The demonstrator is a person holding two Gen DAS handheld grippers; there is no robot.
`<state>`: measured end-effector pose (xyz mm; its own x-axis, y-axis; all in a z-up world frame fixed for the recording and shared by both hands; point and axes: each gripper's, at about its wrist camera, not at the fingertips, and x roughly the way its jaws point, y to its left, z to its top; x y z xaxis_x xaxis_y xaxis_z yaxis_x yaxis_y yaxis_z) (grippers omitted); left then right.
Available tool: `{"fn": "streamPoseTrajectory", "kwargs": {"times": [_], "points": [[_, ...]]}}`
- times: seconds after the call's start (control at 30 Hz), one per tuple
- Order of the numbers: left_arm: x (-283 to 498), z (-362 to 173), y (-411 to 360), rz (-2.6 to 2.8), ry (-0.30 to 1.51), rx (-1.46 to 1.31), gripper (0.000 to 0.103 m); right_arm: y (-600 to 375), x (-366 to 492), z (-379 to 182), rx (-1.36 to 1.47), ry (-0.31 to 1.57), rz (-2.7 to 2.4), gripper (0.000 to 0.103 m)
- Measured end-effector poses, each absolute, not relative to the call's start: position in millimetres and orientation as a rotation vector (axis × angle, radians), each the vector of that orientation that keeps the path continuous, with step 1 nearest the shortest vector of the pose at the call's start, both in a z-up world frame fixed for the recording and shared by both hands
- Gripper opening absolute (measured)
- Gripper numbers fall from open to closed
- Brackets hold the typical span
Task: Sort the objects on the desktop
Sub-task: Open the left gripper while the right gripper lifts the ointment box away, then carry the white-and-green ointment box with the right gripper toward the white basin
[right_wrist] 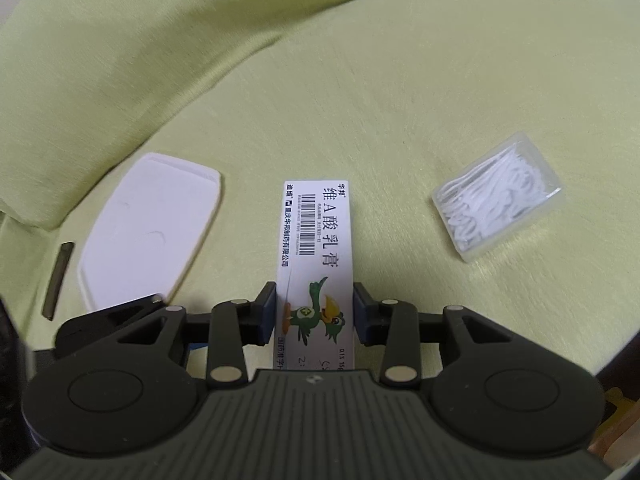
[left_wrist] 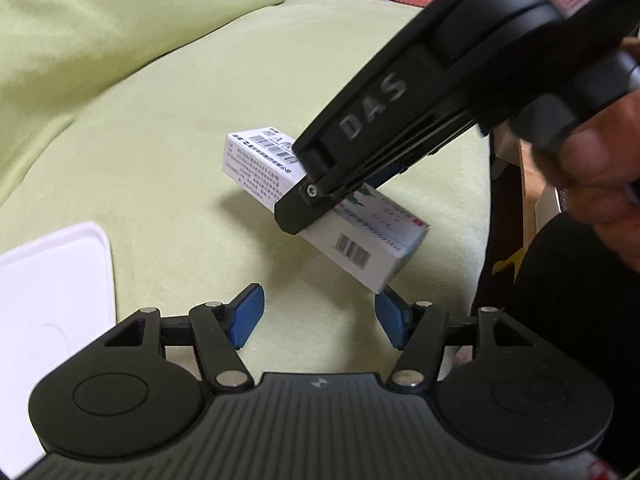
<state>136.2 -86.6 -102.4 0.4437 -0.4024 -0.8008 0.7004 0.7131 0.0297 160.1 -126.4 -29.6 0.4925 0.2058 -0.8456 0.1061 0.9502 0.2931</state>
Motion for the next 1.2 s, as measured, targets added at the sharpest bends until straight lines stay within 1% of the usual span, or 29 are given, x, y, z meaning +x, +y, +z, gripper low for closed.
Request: {"fn": "streamPoseTrajectory", "kwargs": {"times": [0.3, 0.53, 0.63, 0.7, 0.77, 0.9, 0.97, 1.2], "points": [[111, -84, -110, -0.832, 0.756, 0.491, 0.064, -151, 120, 5, 0.344, 1.018, 0.09, 0.034], [81, -69, -127, -0.987, 0.585, 0.63, 0.064, -162, 94, 24, 0.323, 1.011, 0.152, 0.034], [72, -63, -134, -1.036, 0.539, 0.662, 0.064, -170, 81, 33, 0.304, 1.01, 0.175, 0.034], [70, -61, -138, -1.045, 0.525, 0.674, 0.064, -176, 73, 39, 0.294, 1.008, 0.174, 0.034], [88, -55, -135, -1.055, 0.515, 0.682, 0.064, -182, 64, 43, 0.29, 1.004, 0.171, 0.034], [53, -47, -158, -1.09, 0.482, 0.678, 0.064, -196, 49, 47, 0.316, 0.99, 0.166, 0.034], [28, -56, -145, -1.108, 0.468, 0.686, 0.064, -202, 41, 49, 0.33, 0.979, 0.157, 0.034], [28, -41, -176, -1.173, 0.433, 0.736, 0.064, -233, 13, 56, 0.376, 0.931, 0.093, 0.034]]}}
